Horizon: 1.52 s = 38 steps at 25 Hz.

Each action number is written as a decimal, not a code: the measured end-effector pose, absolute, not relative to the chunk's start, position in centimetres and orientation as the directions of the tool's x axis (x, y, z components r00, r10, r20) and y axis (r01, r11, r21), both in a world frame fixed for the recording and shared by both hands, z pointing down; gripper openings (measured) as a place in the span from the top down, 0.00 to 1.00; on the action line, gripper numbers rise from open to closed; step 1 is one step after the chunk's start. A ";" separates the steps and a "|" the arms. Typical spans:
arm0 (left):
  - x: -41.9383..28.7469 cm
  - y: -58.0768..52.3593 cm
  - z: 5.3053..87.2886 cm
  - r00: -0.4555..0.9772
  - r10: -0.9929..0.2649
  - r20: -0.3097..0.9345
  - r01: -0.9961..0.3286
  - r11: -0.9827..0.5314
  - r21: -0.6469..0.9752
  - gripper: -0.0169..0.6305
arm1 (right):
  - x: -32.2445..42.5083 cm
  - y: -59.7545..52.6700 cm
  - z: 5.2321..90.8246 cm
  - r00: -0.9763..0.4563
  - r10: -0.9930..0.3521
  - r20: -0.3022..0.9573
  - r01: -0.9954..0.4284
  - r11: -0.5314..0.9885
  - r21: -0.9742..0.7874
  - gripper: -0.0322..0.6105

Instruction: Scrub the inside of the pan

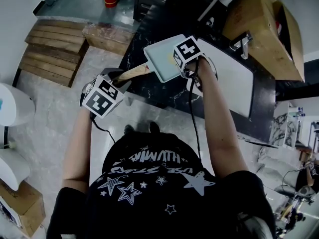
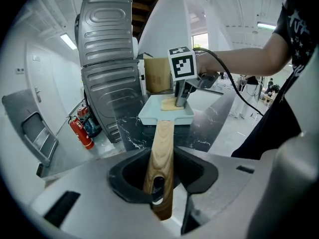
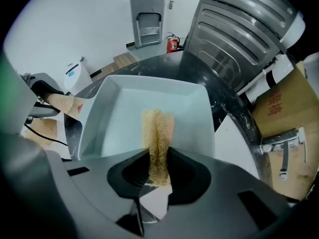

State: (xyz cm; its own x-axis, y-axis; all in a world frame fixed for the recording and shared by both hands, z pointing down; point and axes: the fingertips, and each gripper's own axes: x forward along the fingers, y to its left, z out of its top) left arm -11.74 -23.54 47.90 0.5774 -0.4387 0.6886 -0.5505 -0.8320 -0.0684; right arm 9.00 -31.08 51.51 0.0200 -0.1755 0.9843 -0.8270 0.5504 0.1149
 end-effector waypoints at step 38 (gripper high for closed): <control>-11.1 -23.4 46.3 0.695 -0.452 0.560 -0.552 -0.834 0.012 0.68 | 2.0 -28.0 49.2 -0.233 -0.347 0.908 -0.883 0.466 -0.049 0.81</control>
State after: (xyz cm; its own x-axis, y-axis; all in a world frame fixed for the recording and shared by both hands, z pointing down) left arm -11.12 -23.37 46.34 0.6948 -0.4519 0.5595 -0.5522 -0.8336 0.0124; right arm 2.00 -28.00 49.18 -0.2334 -0.3468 0.9085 -0.8833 0.4662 -0.0490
